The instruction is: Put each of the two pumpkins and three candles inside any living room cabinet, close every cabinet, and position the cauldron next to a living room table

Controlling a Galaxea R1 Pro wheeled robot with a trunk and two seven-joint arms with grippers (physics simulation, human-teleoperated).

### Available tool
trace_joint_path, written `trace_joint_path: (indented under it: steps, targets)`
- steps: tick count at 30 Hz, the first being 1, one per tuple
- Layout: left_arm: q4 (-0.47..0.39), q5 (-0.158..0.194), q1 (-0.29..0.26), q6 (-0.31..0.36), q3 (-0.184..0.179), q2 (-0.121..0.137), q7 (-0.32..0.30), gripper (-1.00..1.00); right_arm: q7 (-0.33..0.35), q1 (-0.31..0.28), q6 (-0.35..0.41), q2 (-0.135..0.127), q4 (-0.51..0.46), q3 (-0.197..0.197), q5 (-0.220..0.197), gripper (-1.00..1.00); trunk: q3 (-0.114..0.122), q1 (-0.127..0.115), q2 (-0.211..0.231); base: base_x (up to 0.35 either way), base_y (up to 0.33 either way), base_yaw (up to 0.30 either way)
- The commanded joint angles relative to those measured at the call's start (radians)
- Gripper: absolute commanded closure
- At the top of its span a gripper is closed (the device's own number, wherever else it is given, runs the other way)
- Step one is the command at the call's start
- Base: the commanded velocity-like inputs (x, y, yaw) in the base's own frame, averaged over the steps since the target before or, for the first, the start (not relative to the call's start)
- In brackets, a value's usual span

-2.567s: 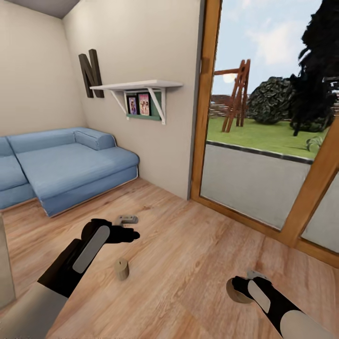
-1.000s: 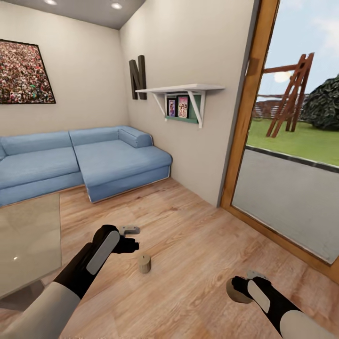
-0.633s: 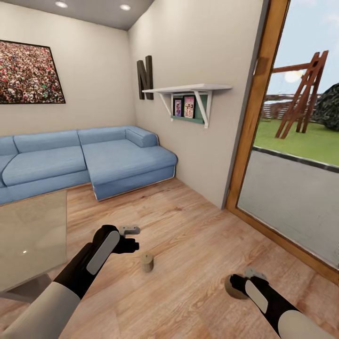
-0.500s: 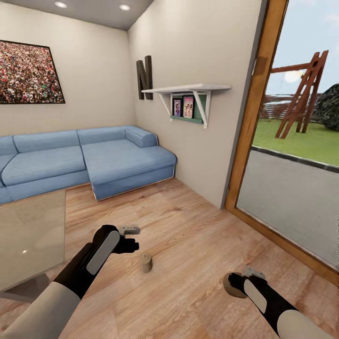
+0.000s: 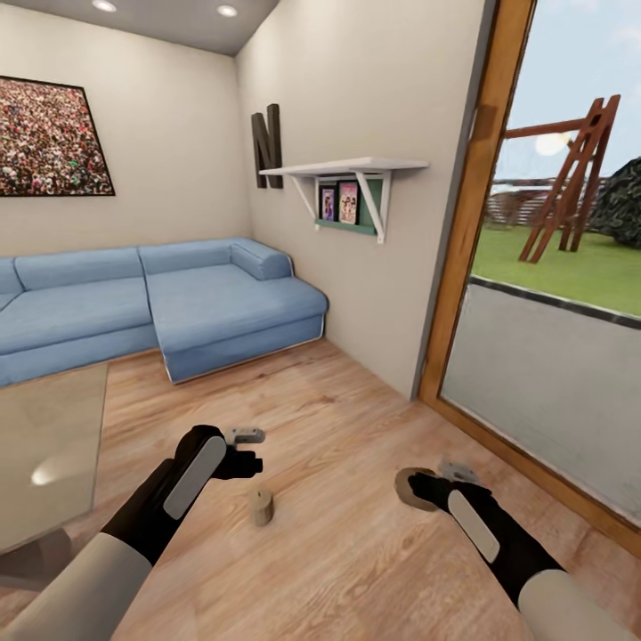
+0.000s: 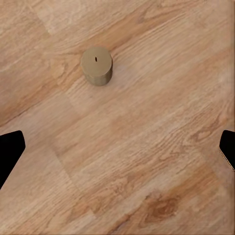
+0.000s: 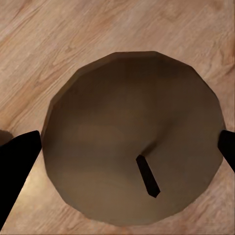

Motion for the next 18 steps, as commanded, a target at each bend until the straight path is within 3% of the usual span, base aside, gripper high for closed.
trace_joint_path:
  steps: [1, 8, 12, 18]
  targets:
    - [-0.002, 0.01, -0.001, 0.001, -0.003, 0.001, 0.011, -1.0, -0.017, 0.0, 0.036, -0.002, -0.039, 0.002, -0.009, 1.0, -0.001, 0.0, 0.0, 0.19, -0.061, 0.0]
    - [-0.001, 0.008, -0.001, 0.001, -0.002, 0.001, 0.012, -1.0, -0.097, -0.006, 0.113, -0.002, -0.106, -0.04, -0.015, 1.0, -0.001, 0.0, 0.0, 0.243, 0.007, 0.0]
    - [-0.002, 0.01, -0.001, 0.001, -0.001, 0.002, 0.012, -1.0, -0.108, -0.008, 0.116, 0.0, -0.112, -0.048, -0.011, 1.0, -0.001, 0.0, 0.0, 0.216, 0.031, 0.0]
    - [-0.002, 0.011, -0.001, 0.001, 0.0, 0.001, 0.011, -1.0, -0.114, -0.009, 0.12, 0.0, -0.122, -0.054, -0.013, 1.0, -0.001, 0.0, 0.0, 0.06, 0.008, 0.037]
